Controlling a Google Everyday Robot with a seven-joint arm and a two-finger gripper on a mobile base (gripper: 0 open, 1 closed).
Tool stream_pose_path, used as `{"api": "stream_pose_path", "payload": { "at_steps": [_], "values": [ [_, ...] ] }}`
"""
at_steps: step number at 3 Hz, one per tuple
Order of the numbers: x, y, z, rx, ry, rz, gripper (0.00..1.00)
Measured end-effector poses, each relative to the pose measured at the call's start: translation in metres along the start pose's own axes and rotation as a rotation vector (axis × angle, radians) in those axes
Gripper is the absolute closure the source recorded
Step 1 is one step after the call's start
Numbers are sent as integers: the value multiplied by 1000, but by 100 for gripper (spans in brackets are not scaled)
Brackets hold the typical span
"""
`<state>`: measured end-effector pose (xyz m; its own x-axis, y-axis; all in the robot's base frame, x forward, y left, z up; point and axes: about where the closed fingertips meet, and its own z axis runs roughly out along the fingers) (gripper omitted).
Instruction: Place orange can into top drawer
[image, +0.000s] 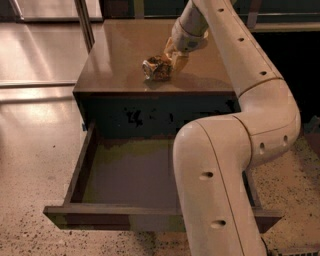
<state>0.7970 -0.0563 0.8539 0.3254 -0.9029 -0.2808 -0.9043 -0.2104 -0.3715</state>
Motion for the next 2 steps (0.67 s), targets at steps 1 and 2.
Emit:
{"api": "stream_pose_path", "payload": {
  "at_steps": [1,2],
  "values": [
    [-16,8,-11,-13,-39,-48,100],
    [-24,27,-27,-25,-67,-64,100]
  ]
}}
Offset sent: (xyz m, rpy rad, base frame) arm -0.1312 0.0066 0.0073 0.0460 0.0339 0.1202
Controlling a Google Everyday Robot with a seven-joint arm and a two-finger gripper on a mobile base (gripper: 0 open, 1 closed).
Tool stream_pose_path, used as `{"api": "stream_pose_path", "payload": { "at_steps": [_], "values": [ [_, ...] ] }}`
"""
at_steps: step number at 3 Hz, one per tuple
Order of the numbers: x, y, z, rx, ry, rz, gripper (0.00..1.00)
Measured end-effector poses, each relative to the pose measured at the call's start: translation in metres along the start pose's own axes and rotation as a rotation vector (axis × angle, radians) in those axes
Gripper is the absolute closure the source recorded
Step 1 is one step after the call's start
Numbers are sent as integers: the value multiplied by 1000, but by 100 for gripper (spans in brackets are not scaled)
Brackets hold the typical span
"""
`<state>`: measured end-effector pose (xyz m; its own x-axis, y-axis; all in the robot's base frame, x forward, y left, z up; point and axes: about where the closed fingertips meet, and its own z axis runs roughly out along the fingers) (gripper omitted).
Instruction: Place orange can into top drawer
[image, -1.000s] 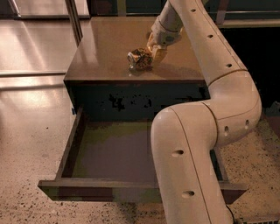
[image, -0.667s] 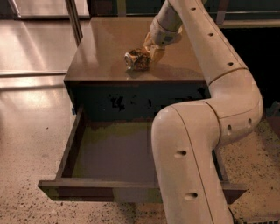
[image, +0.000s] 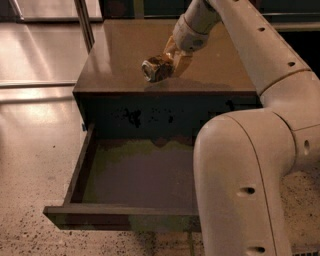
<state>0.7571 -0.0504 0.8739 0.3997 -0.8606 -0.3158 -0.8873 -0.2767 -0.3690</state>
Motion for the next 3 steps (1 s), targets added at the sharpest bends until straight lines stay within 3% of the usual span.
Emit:
{"api": "stream_pose_path", "payload": {
  "at_steps": [2,3],
  "values": [
    [9,53,-39,90,2,50,100],
    [12,74,-12,32,-2,59,100]
  ]
}}
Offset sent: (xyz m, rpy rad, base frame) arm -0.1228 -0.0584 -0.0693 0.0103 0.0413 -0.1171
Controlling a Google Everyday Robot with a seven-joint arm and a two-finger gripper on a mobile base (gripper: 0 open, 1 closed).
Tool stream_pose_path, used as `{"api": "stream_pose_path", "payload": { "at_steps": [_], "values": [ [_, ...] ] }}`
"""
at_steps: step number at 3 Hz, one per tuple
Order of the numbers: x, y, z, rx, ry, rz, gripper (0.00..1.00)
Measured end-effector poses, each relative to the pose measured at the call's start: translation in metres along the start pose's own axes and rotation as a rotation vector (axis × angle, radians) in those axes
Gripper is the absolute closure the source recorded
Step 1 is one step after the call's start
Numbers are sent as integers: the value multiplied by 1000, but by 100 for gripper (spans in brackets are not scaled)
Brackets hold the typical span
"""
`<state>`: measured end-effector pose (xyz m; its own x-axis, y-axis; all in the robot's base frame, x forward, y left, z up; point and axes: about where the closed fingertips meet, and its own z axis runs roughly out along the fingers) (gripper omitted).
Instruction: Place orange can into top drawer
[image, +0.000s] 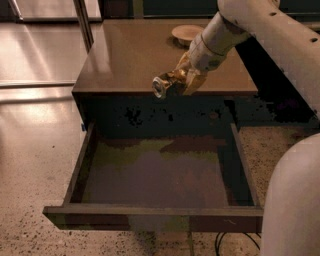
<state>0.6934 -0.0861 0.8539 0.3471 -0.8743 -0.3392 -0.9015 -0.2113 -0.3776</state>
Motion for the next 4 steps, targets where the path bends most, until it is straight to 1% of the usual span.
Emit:
{"api": "stream_pose_path", "payload": {
  "at_steps": [1,2,3,4],
  "values": [
    [0,0,0,0,0,0,100],
    [-18,11,-1,23,-22,-30,100],
    [-52,38,-14,63,-49,-79,100],
    [-64,71,-16,81,-50,-87,100]
  ]
}}
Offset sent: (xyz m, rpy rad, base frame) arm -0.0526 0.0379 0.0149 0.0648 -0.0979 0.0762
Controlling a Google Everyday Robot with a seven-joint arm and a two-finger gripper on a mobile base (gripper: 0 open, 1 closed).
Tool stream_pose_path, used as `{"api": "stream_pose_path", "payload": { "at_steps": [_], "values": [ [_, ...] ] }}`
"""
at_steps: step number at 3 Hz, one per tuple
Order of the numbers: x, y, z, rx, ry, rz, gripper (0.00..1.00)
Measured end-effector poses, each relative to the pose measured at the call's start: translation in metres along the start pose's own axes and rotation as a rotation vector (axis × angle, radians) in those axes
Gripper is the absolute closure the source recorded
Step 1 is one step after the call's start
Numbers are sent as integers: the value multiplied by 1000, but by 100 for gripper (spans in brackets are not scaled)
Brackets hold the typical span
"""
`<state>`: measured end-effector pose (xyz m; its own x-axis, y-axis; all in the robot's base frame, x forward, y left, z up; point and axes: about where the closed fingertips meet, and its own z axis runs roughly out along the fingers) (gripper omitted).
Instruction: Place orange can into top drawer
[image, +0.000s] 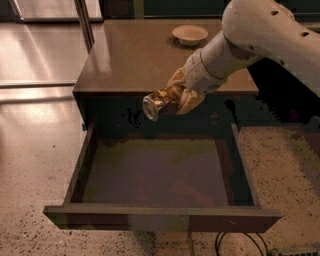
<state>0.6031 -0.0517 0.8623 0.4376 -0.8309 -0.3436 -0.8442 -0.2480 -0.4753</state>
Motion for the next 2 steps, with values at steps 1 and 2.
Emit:
{"api": "stream_pose_path", "payload": {
  "at_steps": [1,2],
  "values": [
    [17,32,20,3,-16,49,100],
    [43,54,53,-20,-29,95,100]
  ]
}}
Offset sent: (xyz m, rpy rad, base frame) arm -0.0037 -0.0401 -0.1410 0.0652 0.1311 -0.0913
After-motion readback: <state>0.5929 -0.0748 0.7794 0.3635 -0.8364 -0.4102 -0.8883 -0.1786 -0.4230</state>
